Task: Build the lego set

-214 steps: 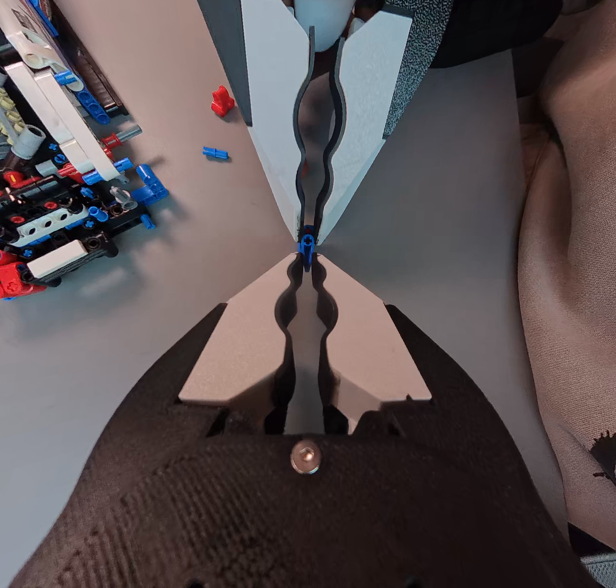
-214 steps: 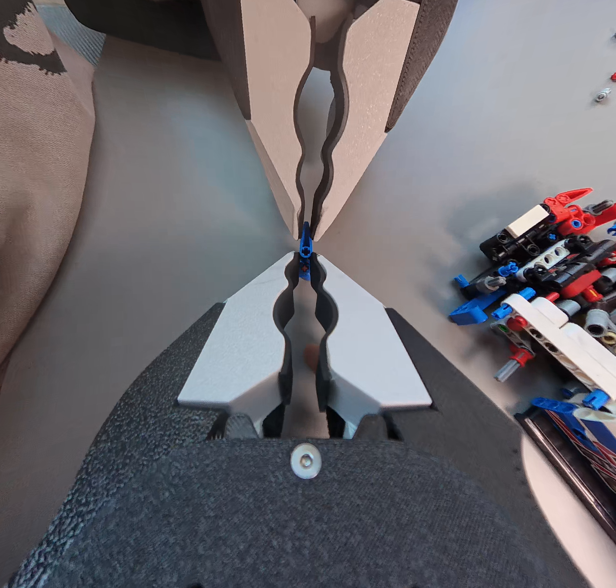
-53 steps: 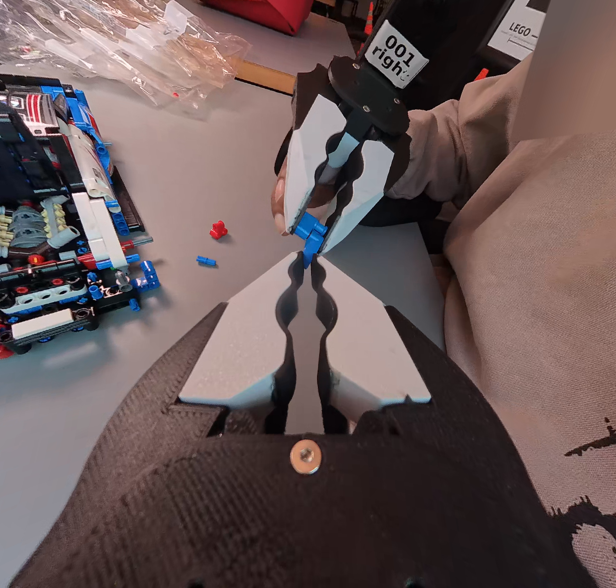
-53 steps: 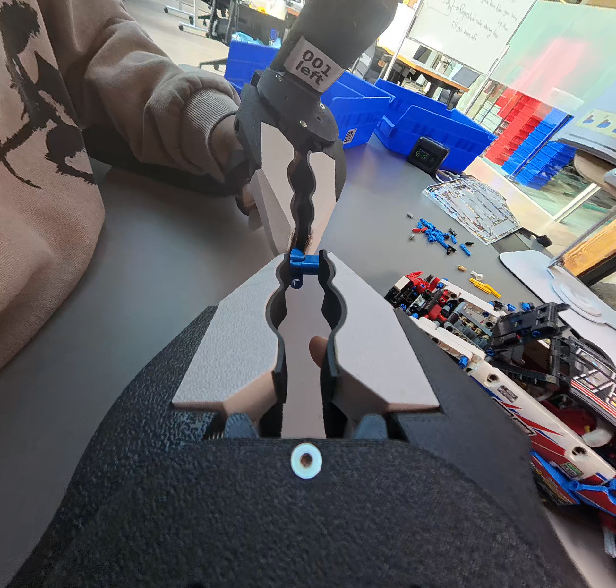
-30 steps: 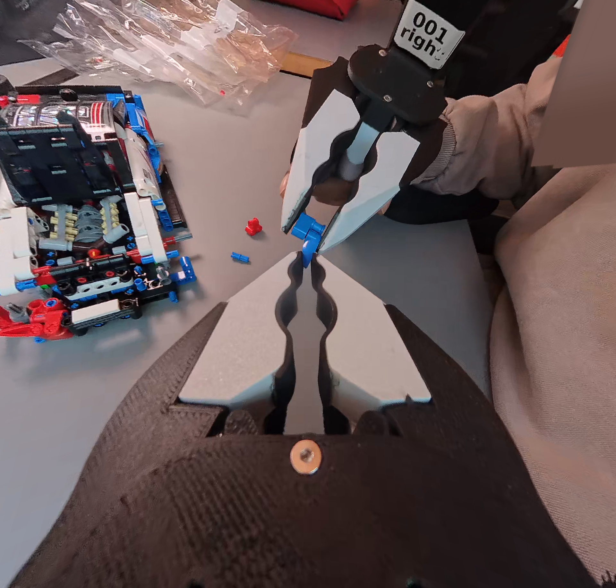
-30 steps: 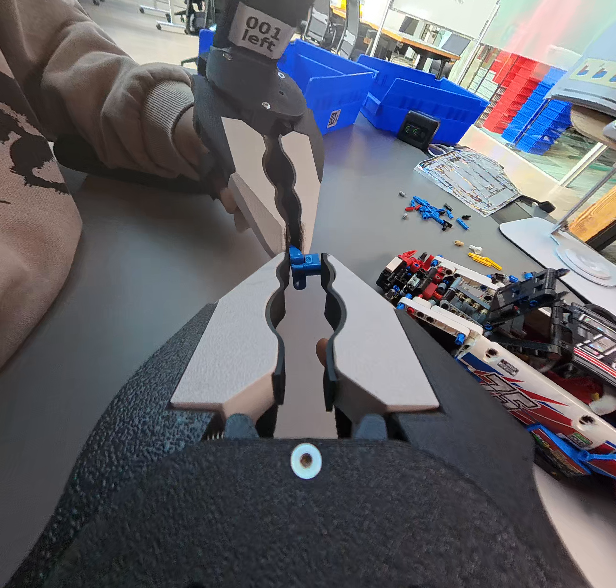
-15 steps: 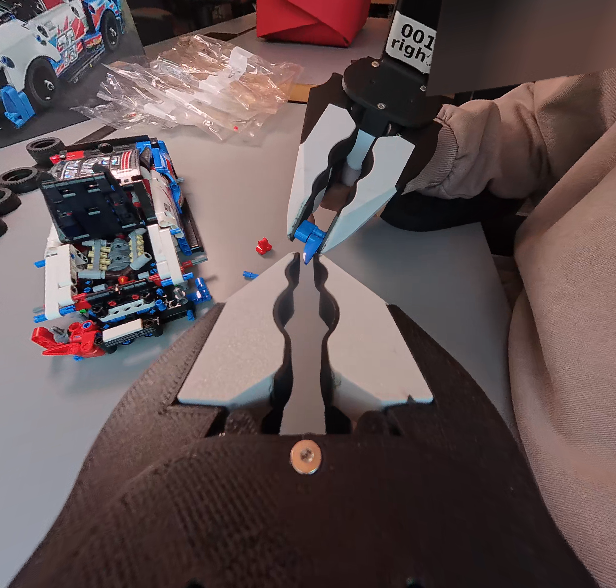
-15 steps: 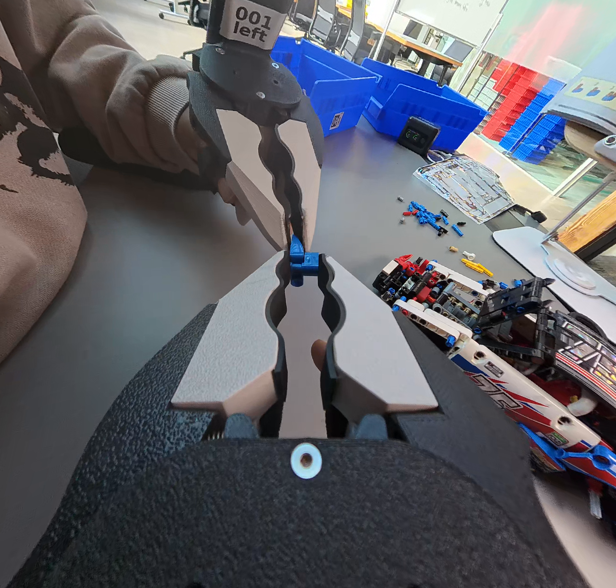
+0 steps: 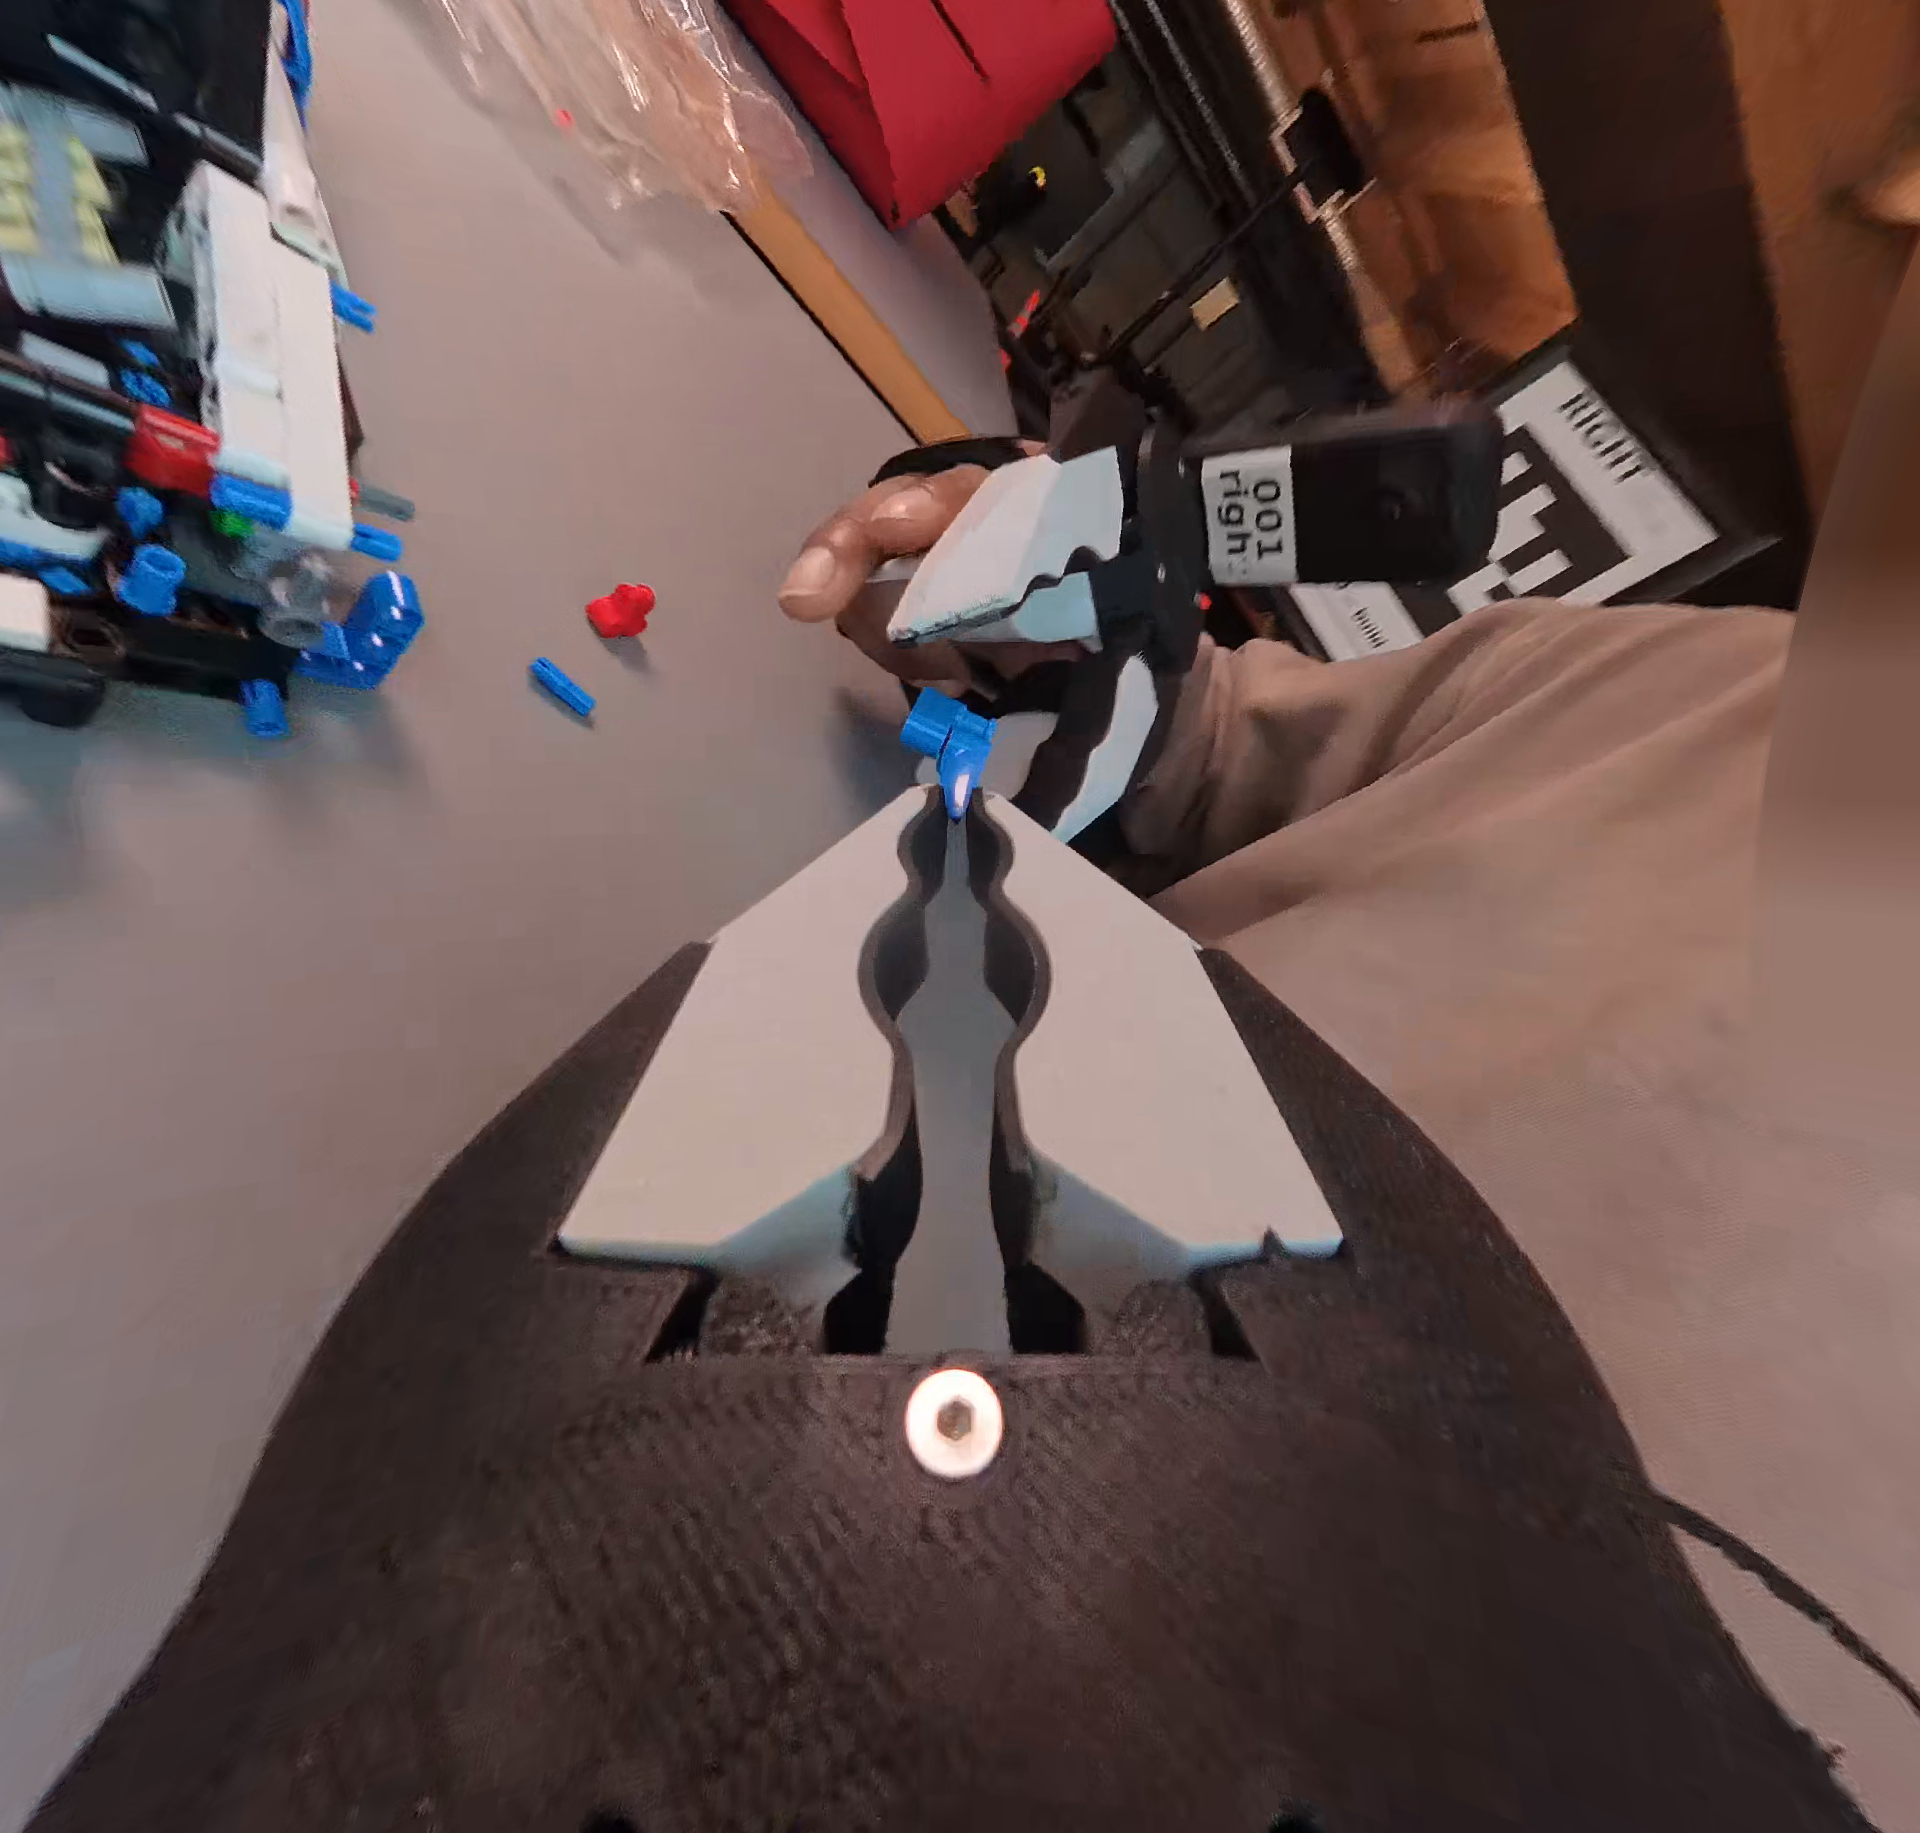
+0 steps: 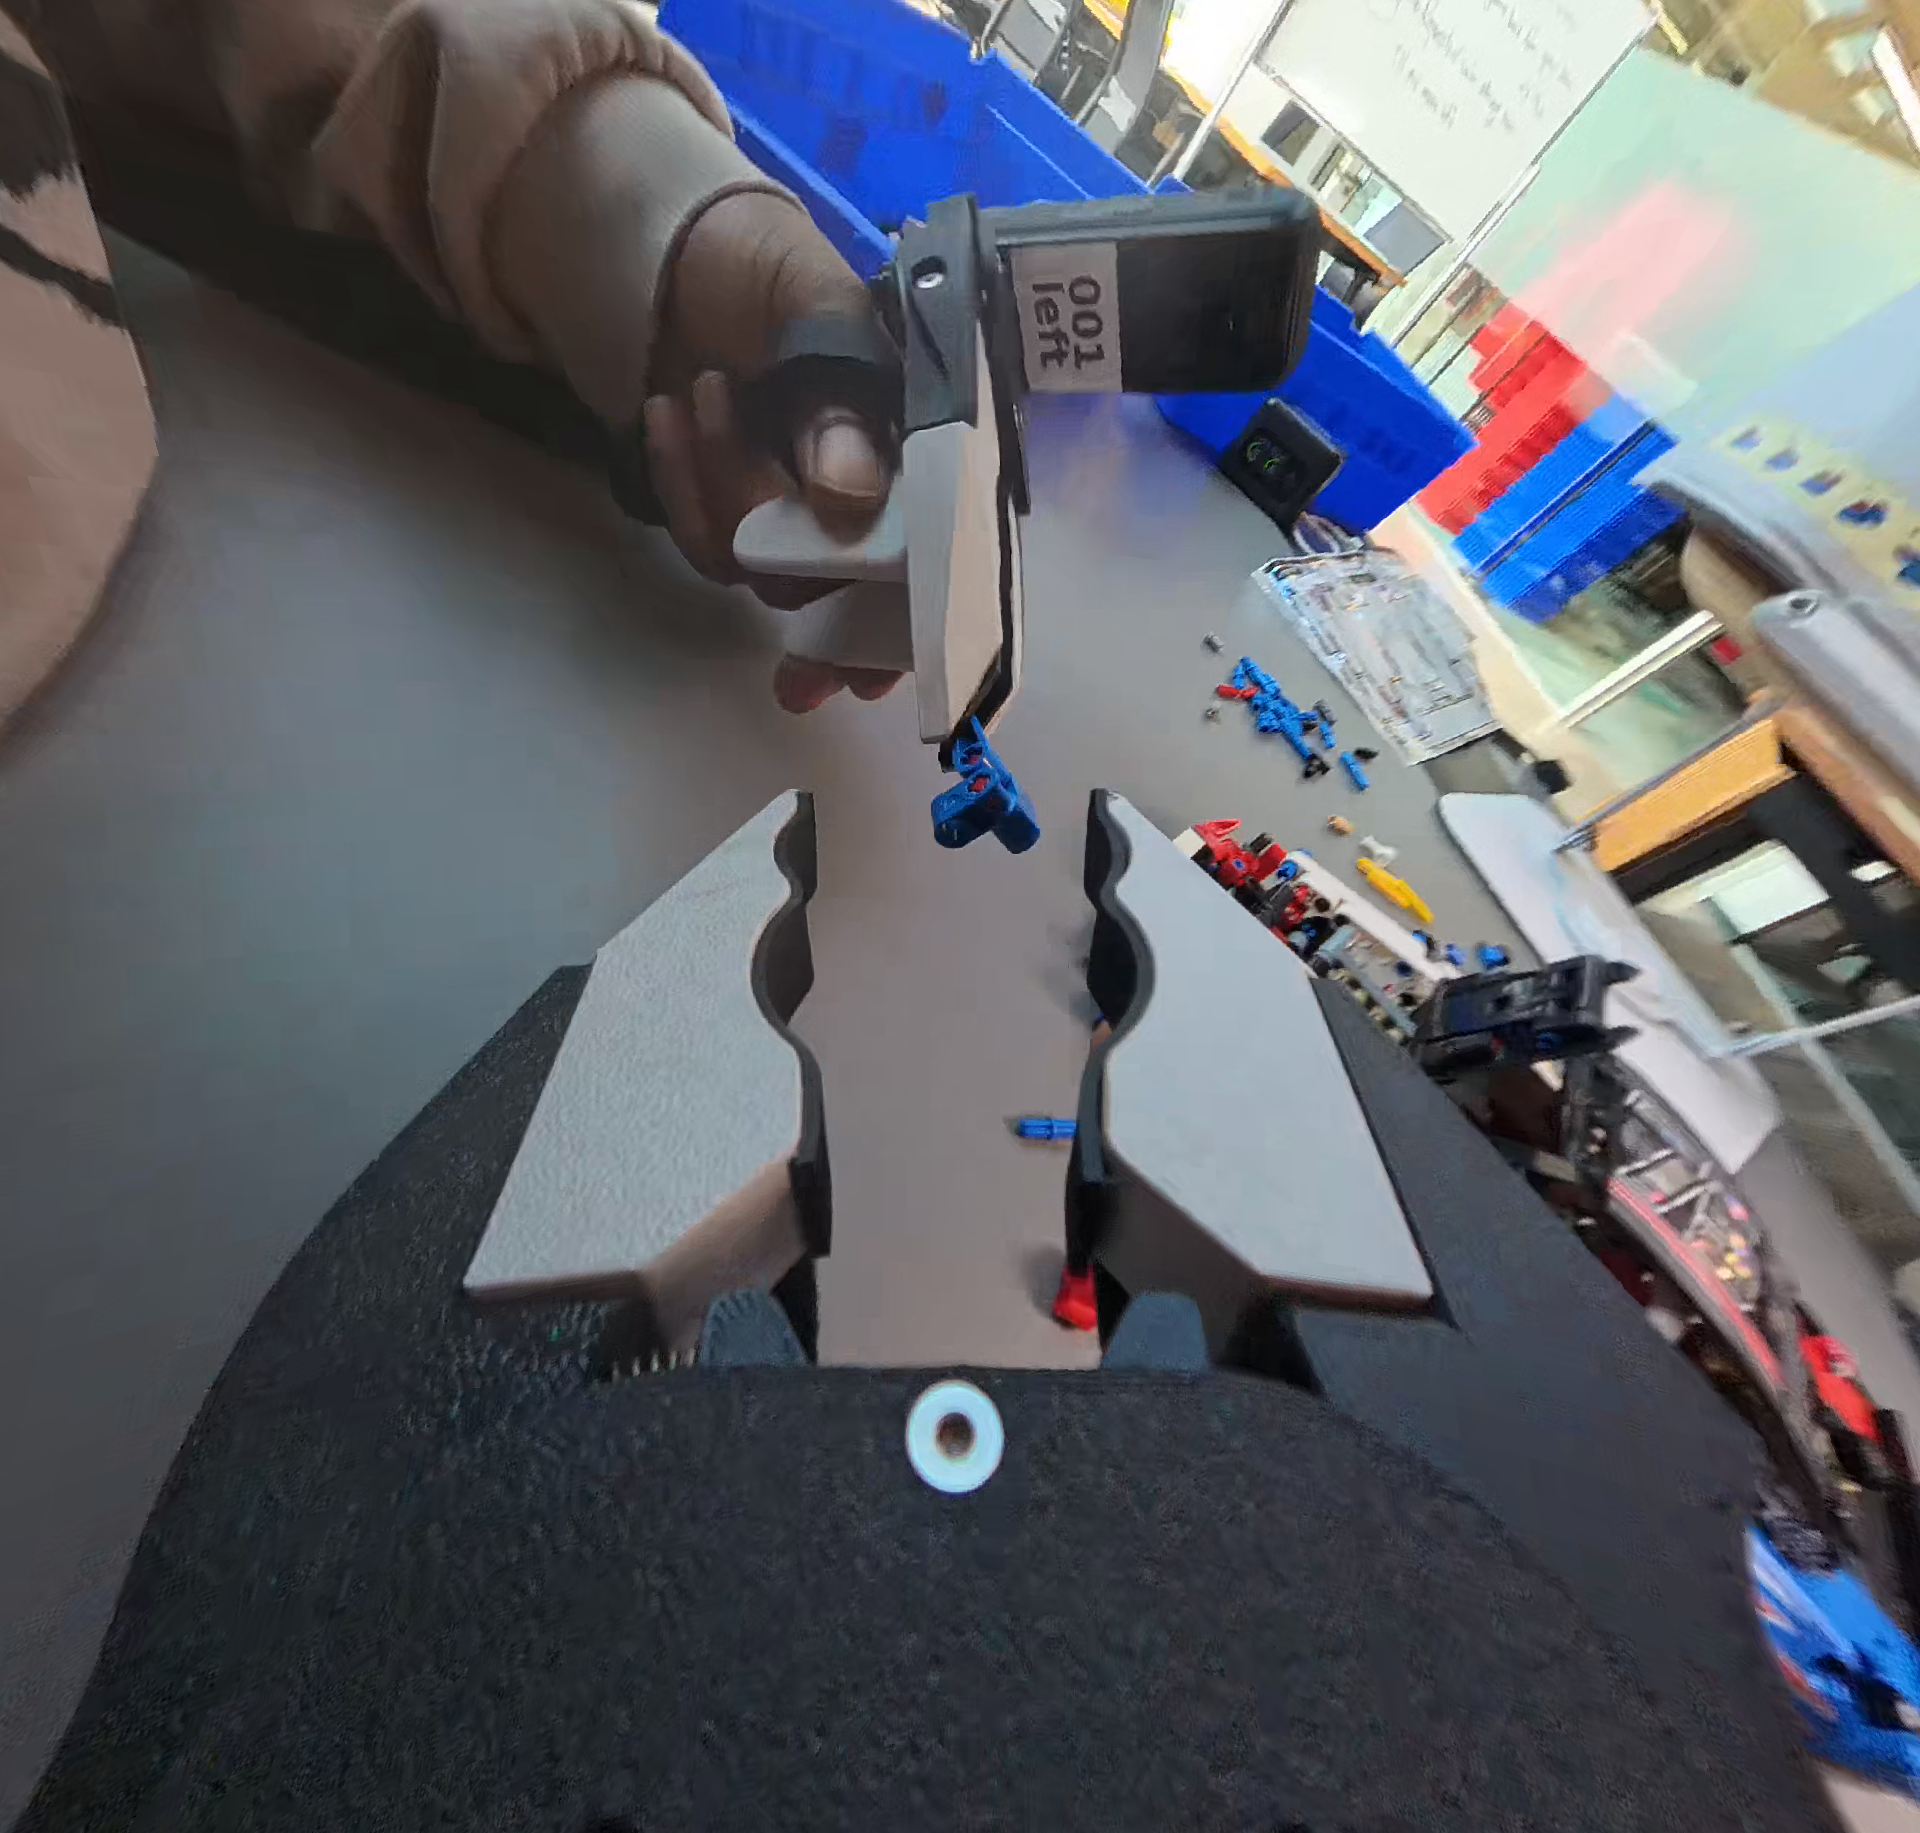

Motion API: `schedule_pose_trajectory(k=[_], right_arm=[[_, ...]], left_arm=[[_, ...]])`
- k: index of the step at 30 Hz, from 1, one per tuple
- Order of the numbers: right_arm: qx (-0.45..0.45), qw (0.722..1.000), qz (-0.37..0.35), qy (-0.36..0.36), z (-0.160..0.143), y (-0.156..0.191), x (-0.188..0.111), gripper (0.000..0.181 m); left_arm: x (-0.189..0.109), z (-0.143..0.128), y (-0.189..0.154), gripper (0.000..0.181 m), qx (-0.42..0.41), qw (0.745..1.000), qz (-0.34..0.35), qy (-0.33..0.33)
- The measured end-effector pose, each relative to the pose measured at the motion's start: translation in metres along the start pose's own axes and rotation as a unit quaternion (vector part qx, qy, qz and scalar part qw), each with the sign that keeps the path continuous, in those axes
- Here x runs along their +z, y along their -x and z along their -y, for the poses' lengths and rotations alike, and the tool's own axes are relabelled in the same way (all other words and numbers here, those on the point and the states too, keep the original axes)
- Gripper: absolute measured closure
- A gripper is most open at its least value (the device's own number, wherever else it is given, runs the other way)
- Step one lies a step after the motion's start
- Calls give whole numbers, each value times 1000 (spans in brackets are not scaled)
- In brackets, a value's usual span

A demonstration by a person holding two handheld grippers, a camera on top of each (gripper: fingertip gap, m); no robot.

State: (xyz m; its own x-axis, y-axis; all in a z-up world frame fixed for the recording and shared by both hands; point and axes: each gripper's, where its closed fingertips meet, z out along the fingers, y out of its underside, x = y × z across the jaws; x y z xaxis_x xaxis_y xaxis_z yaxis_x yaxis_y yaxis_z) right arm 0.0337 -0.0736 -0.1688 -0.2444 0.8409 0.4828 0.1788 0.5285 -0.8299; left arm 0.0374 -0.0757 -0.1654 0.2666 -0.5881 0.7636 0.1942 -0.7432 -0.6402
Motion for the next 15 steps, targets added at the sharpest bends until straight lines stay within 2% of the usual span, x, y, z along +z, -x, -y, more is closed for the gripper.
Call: schedule_pose_trajectory(k=[2, 4, 5, 7, 9, 11, 13, 15], right_arm=[[-61, 998, -19, 9, 1, 2, 2, 140], [-95, 995, -33, 11, 1, 1, 2, 157], [-92, 995, -38, 6, 3, 0, 0, 167], [-55, 998, -21, 0, 4, 1, -1, 168], [47, 999, -5, -6, 5, -3, -2, 168], [165, 985, 32, -26, 9, -5, -5, 168], [292, 953, 65, -54, 15, -9, -6, 168], [396, 908, 113, -76, 19, -8, -6, 168]], left_arm=[[2, -3, -3, 180, -55, 998, -36, -1], [3, -3, -7, 180, -88, 994, -64, -4], [3, -3, -9, 180, -100, 992, -75, -7], [3, -1, -11, 180, -113, 990, -89, -14], [3, 3, -10, 179, -77, 994, -72, -27], [0, 10, -10, 174, 11, 999, -29, -34], [-1, 12, -8, 164, 120, 992, 30, -26], [-1, 14, -13, 165, 199, 978, 58, -23]])
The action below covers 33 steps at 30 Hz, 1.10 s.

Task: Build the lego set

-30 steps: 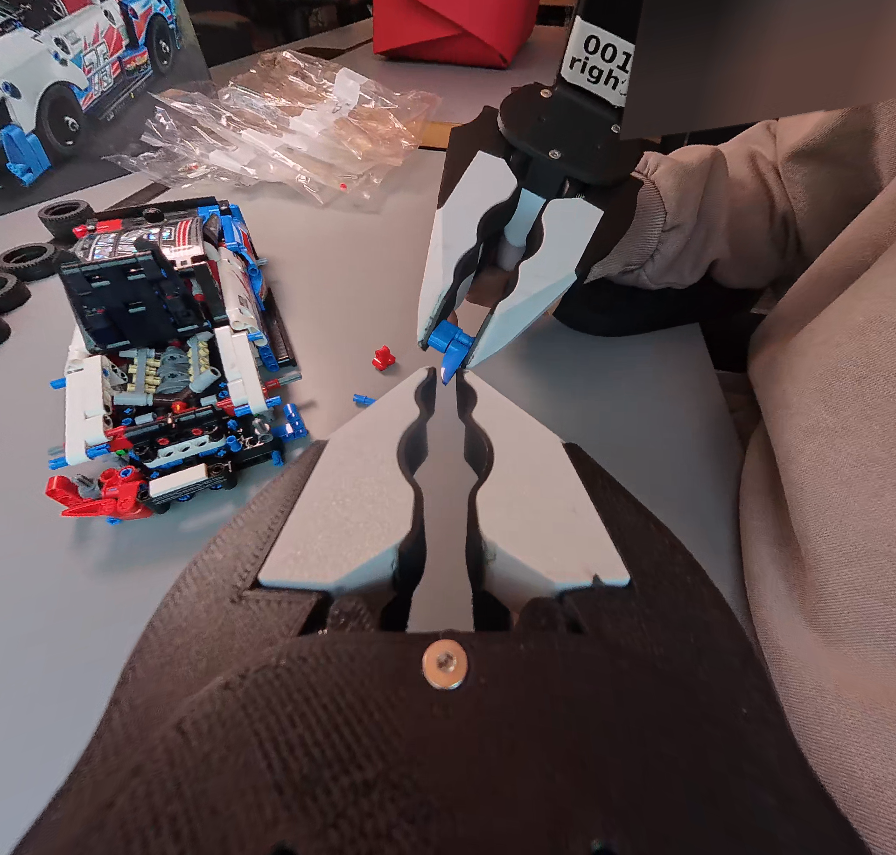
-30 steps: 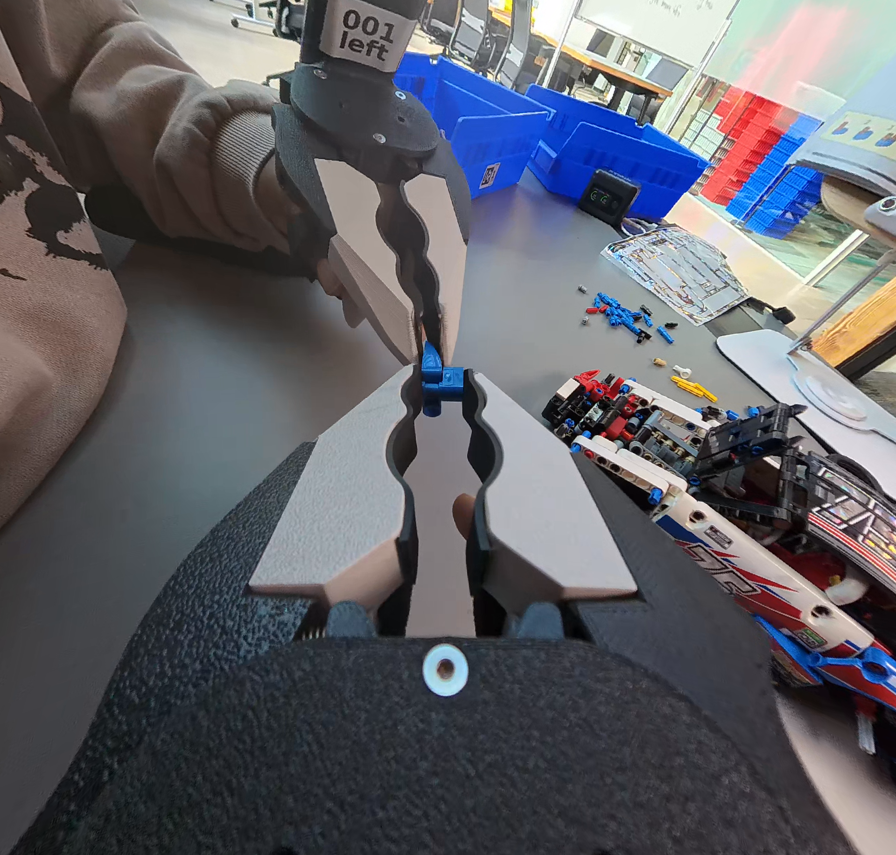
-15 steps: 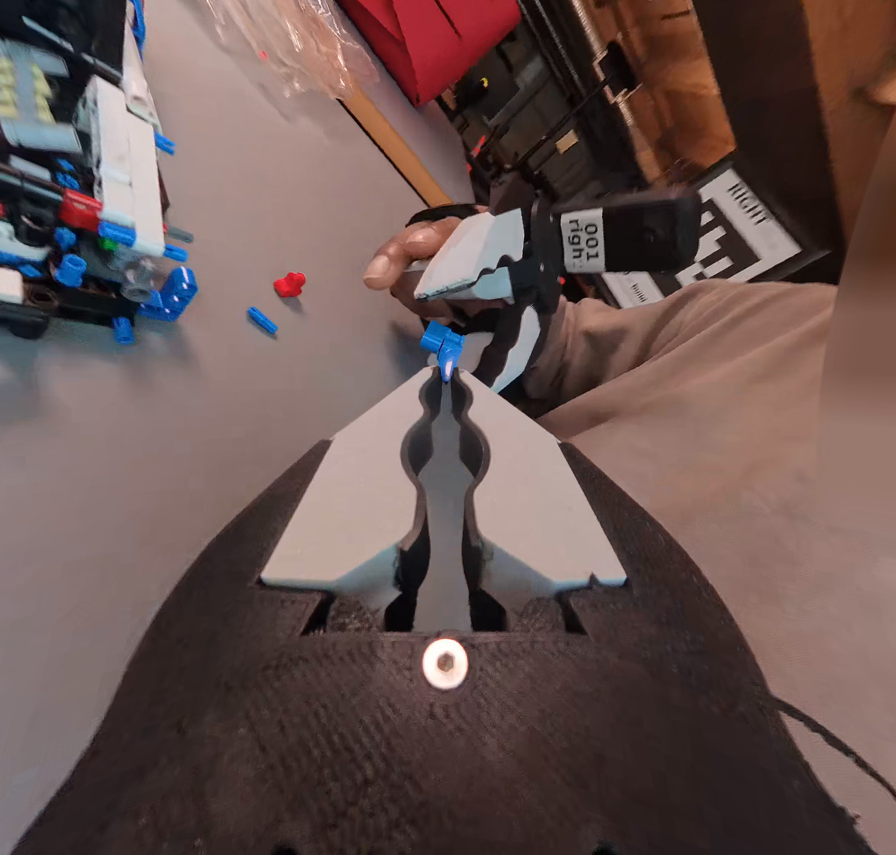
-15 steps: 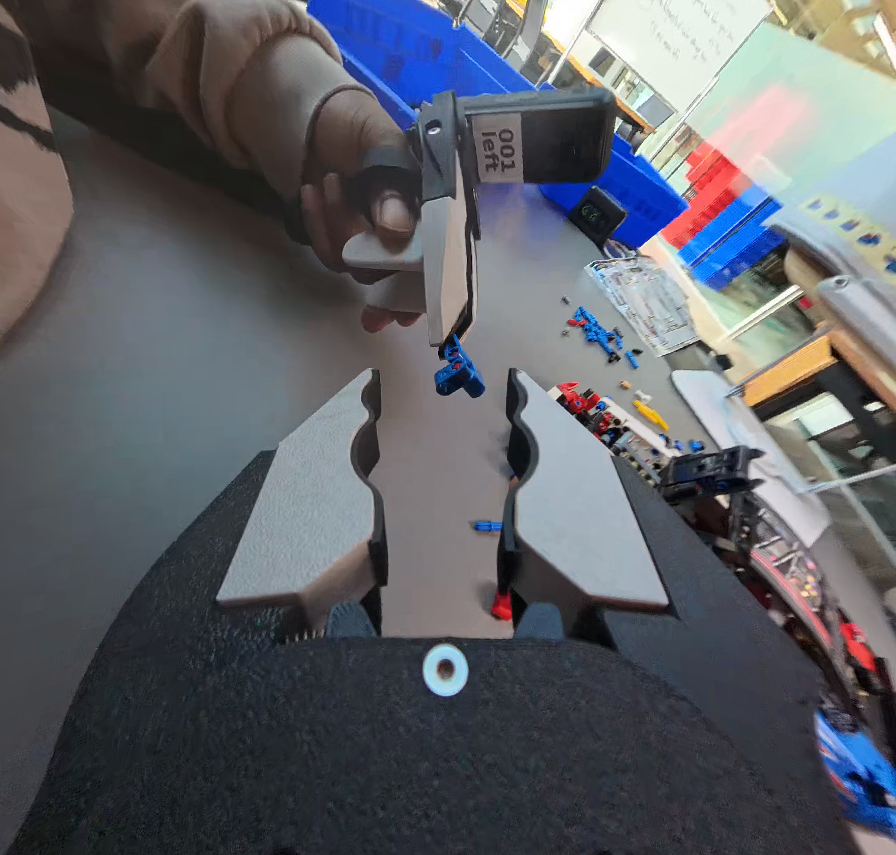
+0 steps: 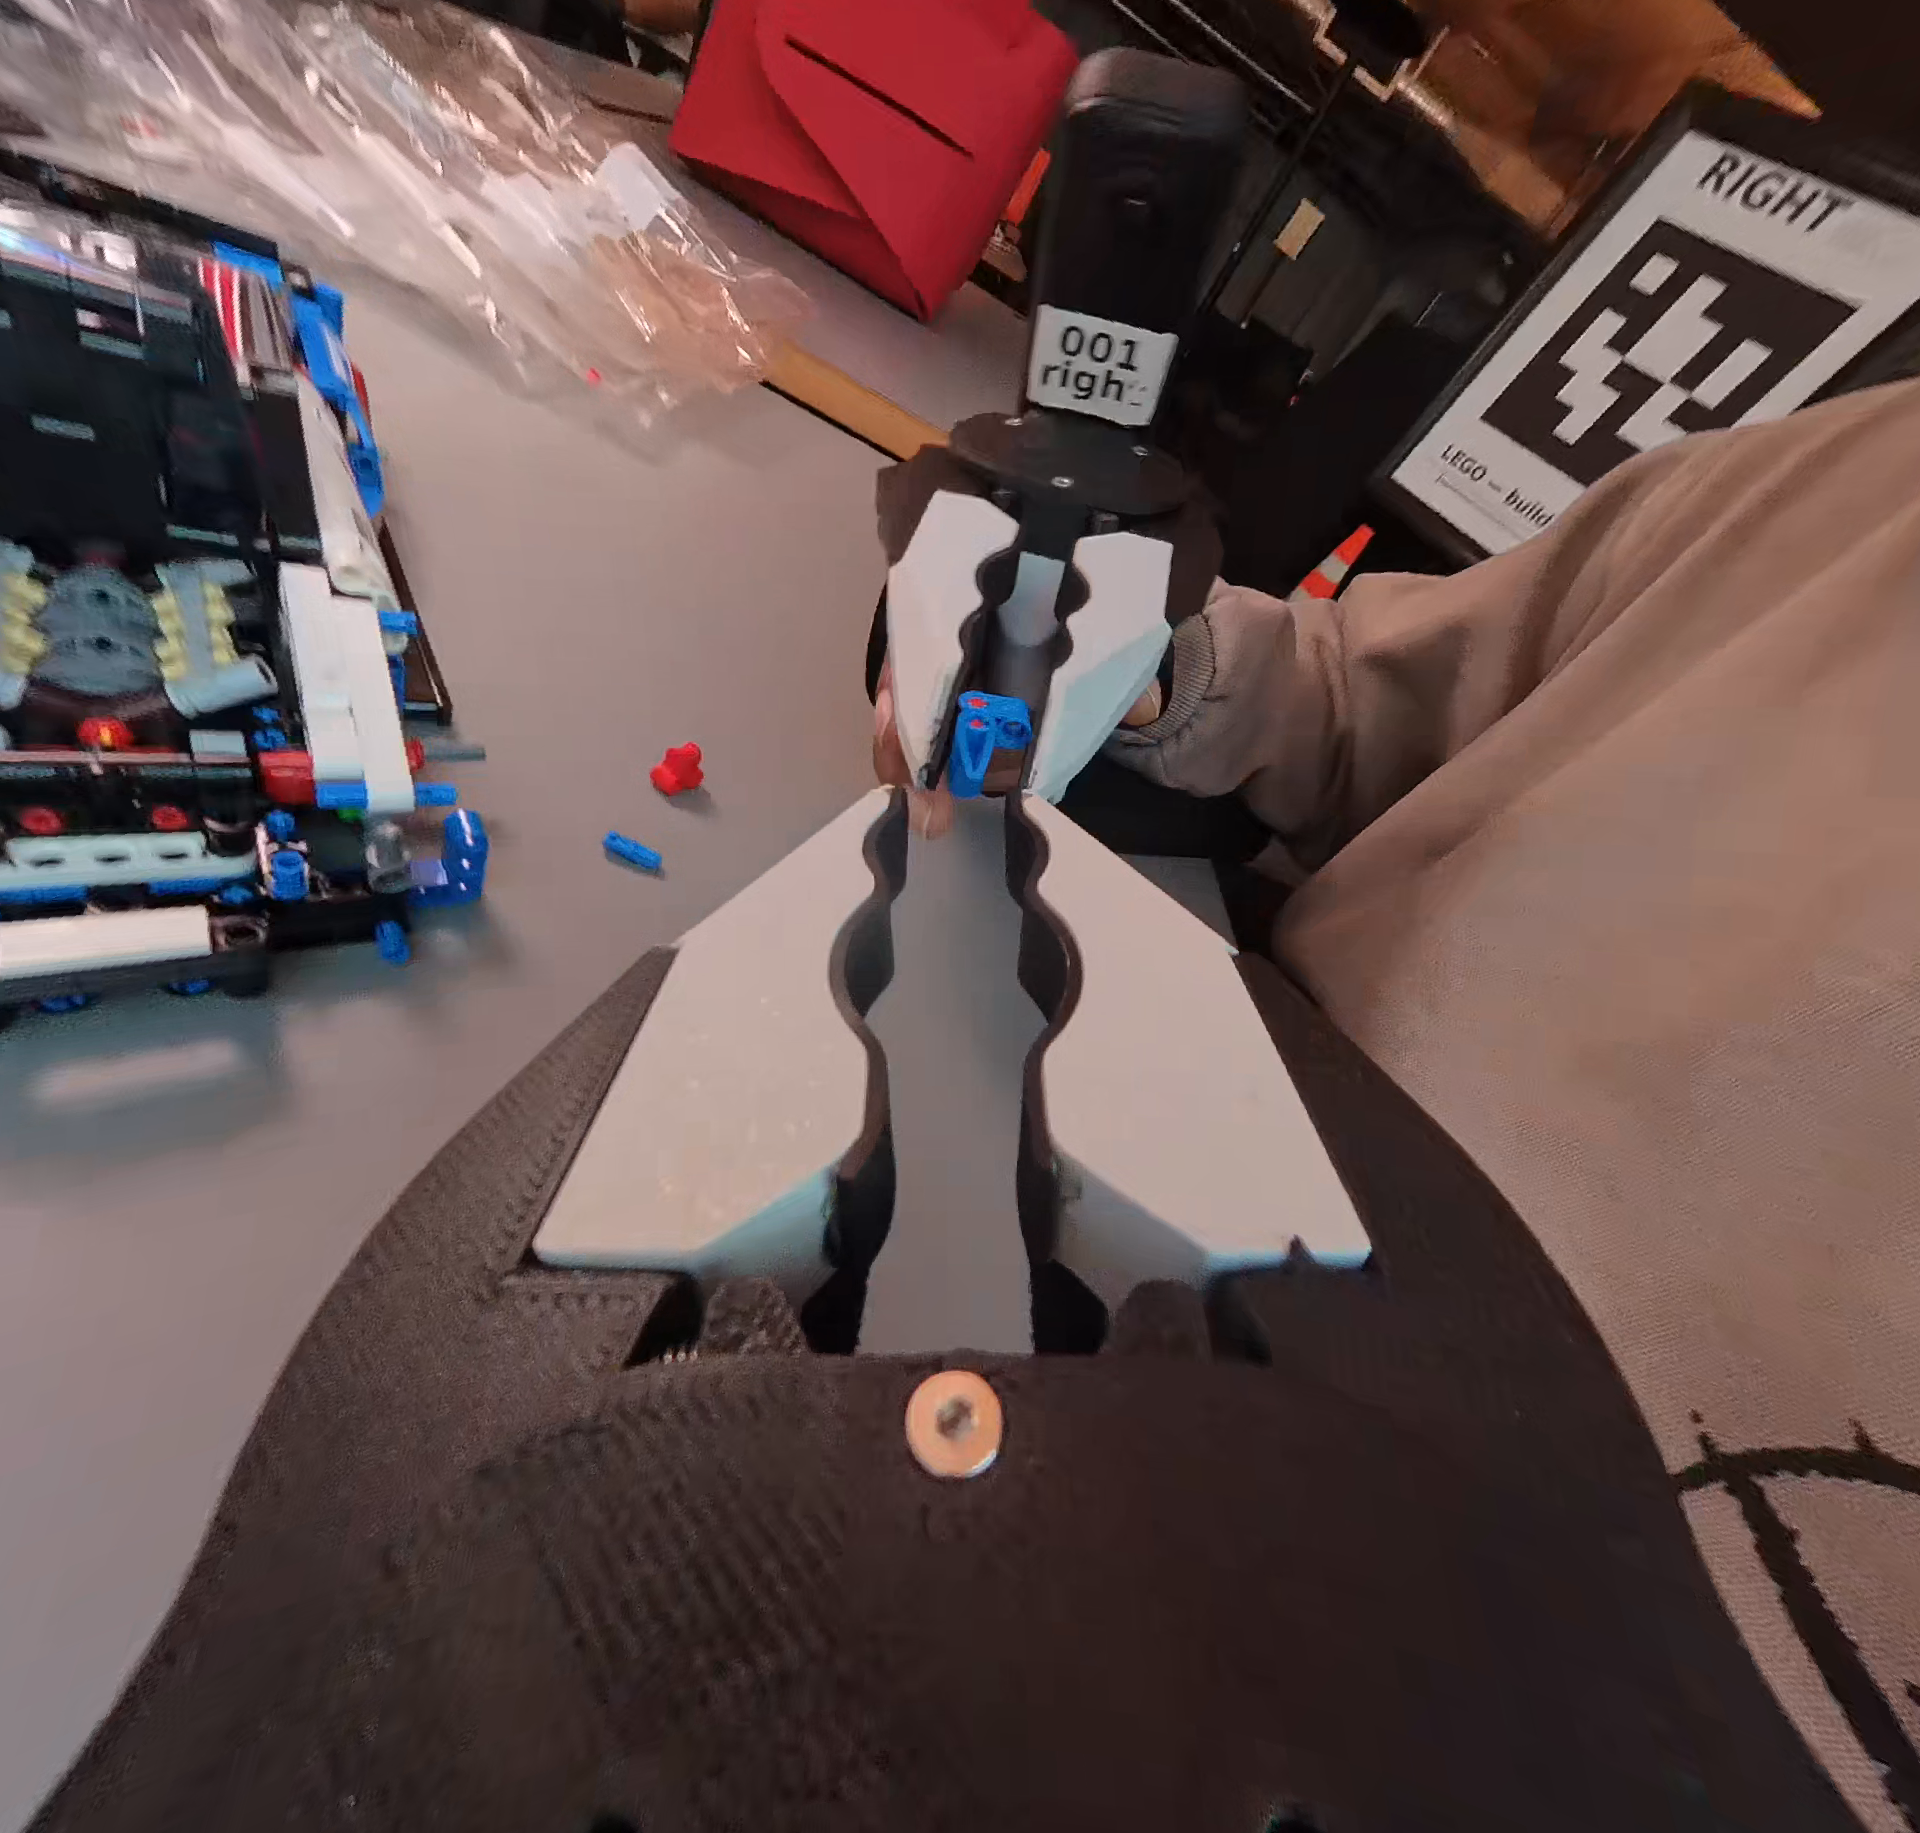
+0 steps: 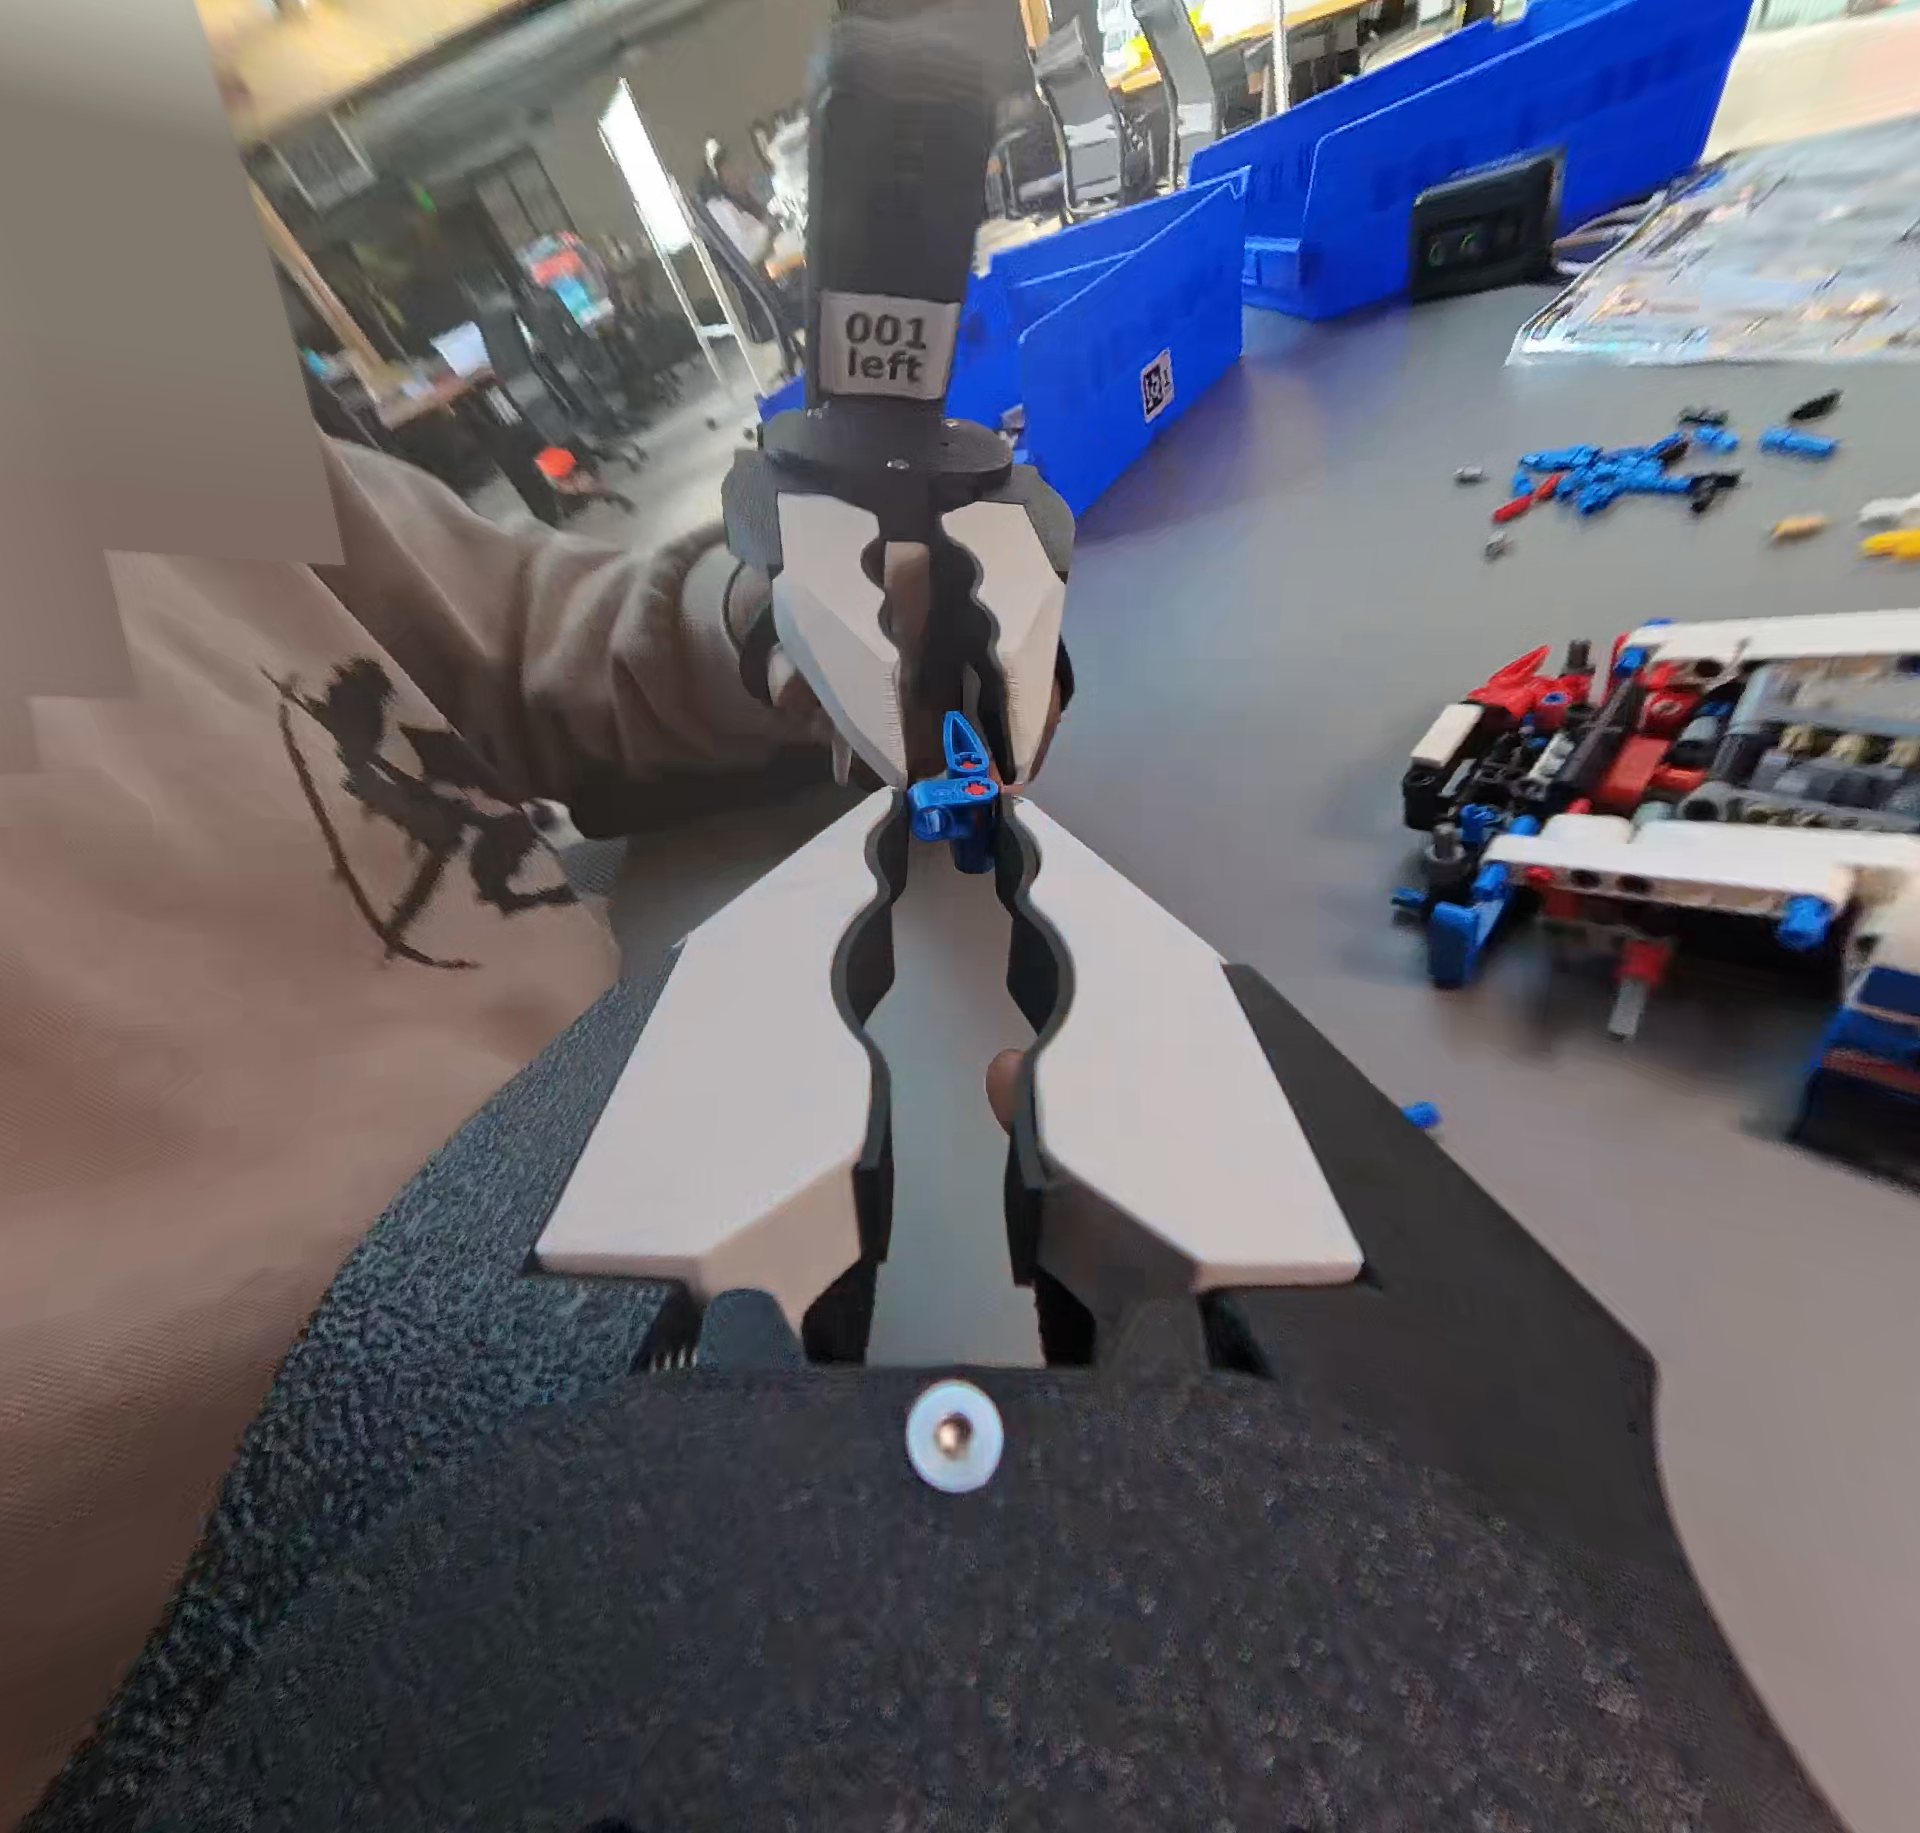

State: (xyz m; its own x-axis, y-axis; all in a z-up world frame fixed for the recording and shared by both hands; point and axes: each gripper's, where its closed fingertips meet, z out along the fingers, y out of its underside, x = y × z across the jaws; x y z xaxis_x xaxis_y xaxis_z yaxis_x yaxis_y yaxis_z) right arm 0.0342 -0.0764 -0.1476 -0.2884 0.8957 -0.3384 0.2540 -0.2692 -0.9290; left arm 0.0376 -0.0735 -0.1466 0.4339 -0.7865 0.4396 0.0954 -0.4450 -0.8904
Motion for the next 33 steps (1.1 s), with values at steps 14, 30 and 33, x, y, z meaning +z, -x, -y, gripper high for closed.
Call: schedule_pose_trajectory(k=[14, 30, 33], right_arm=[[178, 981, 72, -12, -5, 2, 6, 169], [271, 951, 71, 134, -56, 7, 20, 169], [267, 952, 50, 143, -61, 1, 19, 169]], left_arm=[[0, 3, 3, 181, -86, 995, -24, -33], [4, -50, 11, 152, 480, 846, 123, 198], [5, -59, 14, 166, 518, 815, 131, 223]])
